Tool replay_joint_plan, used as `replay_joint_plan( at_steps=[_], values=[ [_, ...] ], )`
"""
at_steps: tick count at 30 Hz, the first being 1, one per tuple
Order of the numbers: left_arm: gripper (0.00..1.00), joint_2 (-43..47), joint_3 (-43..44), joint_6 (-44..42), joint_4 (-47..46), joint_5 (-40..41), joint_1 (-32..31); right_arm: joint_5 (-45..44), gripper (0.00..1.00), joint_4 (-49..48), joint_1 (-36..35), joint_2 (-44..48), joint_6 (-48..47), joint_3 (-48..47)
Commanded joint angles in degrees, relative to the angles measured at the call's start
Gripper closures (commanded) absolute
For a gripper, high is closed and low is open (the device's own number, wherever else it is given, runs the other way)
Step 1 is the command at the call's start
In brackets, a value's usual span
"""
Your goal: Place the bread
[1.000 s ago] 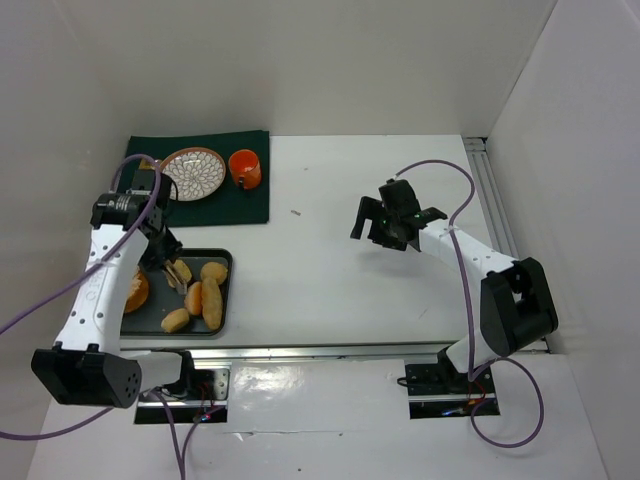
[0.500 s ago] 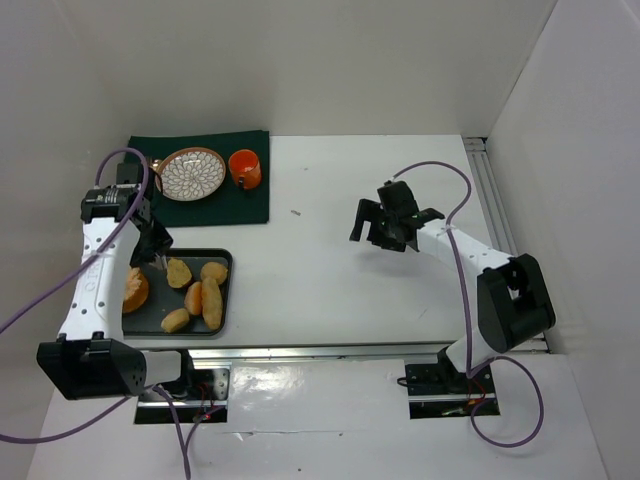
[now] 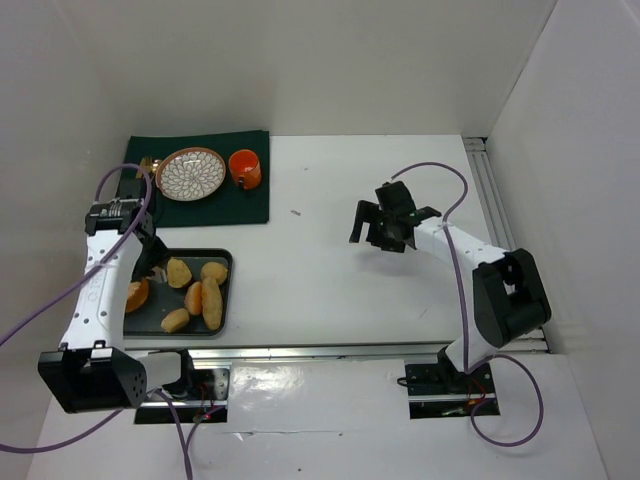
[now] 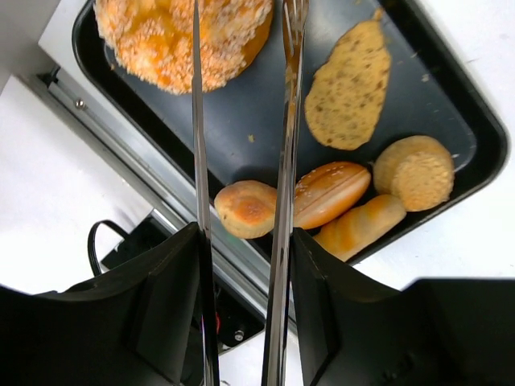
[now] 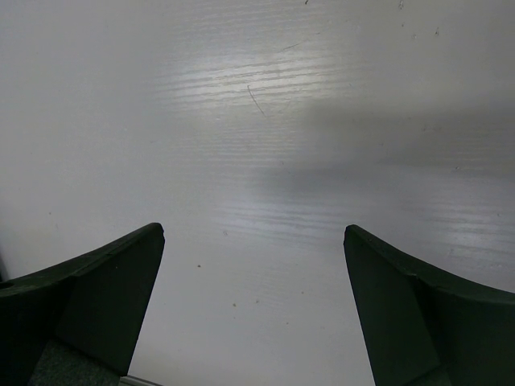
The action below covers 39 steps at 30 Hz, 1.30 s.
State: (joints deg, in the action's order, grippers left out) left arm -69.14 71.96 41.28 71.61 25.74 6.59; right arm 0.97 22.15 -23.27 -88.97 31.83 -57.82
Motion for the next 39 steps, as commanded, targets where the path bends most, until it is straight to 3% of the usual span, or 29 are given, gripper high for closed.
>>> replay_joint_plan(
  at_steps=[1,14,16,18,19,21,25,33,39],
  values=[
    [0.42,0.9,-1.5,2.7,-1.1,1.7,0.4,0.3,0.00,0.9,-0.3,-1.5,-0.6,-3.5],
    [0.43,1.1,-7.3,4.6,-4.9,0.6,4.3,3.2,0.00,1.4,-2.0,-5.8,-1.2,-6.2],
    [0.48,1.1,-7.9,4.0,-5.8,-0.6,4.8,3.2,0.00,1.4,-2.0,-5.8,-1.2,-6.2],
    [0.58,0.6,-7.9,3.5,-5.8,-0.6,4.8,3.2,0.00,1.4,-2.0,-5.8,-1.2,-6.2],
    [0.74,1.2,-7.3,3.5,-5.8,-1.2,4.8,2.7,0.00,1.4,-2.5,-5.8,-1.2,-6.2],
    [0.88,2.3,-6.1,3.5,-5.3,-1.2,4.8,2.2,0.00,1.4,-2.5,-5.8,-1.2,-6.2],
    [0.99,4.3,-2.9,2.7,-3.5,0.5,4.8,2.2,0.00,1.4,-3.0,-5.3,-1.2,-6.2],
    [1.00,6.7,5.4,0.2,-3.0,0.5,2.5,1.6,0.00,1.4,-3.5,-4.7,-1.2,-6.8],
    [1.00,-0.4,17.5,-4.2,-8.8,-4.5,0.5,0.3,0.00,1.4,-3.5,-4.2,-1.2,-6.8]
  ],
)
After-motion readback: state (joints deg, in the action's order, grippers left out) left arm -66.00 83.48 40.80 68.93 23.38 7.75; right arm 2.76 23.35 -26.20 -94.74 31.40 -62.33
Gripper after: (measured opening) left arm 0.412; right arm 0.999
